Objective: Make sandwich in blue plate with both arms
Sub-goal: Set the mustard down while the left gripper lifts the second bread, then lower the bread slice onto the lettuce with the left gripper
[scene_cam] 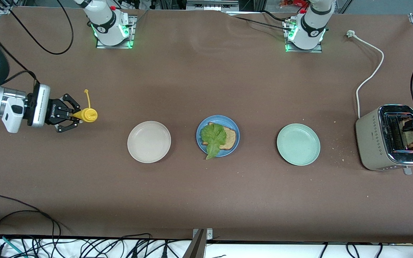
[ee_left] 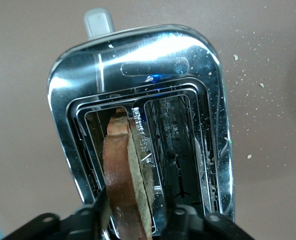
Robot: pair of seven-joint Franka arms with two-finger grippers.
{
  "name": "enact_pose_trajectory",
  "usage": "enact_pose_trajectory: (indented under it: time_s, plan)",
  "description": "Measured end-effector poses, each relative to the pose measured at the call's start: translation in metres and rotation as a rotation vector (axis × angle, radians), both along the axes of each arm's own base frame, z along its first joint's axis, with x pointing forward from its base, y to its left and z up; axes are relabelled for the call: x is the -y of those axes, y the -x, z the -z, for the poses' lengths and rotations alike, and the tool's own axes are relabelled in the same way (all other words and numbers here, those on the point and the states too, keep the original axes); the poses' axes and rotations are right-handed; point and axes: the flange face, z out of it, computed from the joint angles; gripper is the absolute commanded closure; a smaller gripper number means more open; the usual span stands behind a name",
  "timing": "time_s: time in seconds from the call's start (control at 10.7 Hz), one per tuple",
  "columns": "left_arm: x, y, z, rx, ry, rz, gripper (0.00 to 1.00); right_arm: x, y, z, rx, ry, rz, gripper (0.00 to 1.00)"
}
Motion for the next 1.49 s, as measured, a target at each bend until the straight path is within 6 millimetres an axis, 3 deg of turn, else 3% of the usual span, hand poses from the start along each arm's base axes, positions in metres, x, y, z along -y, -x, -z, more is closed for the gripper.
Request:
enact_pose_trajectory:
  time_s: [0.28,0.47,0.65,0.75,0.93,1.12,1.31,1.49]
  plan:
    - [-0.002,0.000,-0.002,0.003,-0.003,-0.002,1.00,0.052,0.009,0.087,0.048,-0.229,-0.066,1.00]
    - [0.003,-0.001,-0.015,-0.018,0.004,-0.002,1.00,0.071,0.018,0.146,0.074,-0.339,-0.082,1.00]
    - [0.015,-0.001,-0.052,-0.044,0.010,0.003,1.00,0.078,0.028,0.196,0.096,-0.454,-0.079,1.00]
    - [0.031,-0.003,-0.079,-0.056,0.011,0.019,1.00,0.082,0.031,0.216,0.104,-0.494,-0.074,1.00]
    - [0.092,-0.011,-0.122,-0.079,0.011,0.097,1.00,0.095,0.033,0.239,0.124,-0.512,-0.082,1.00]
    - [0.189,-0.013,-0.143,-0.123,0.054,0.219,1.00,0.103,0.034,0.255,0.146,-0.546,-0.080,1.00]
    - [0.264,-0.010,-0.138,-0.147,0.205,0.305,1.00,0.106,0.034,0.272,0.176,-0.556,-0.081,1.00]
    - [0.339,-0.009,-0.106,-0.208,0.375,0.372,1.00,0.104,0.037,0.288,0.179,-0.583,-0.067,1.00]
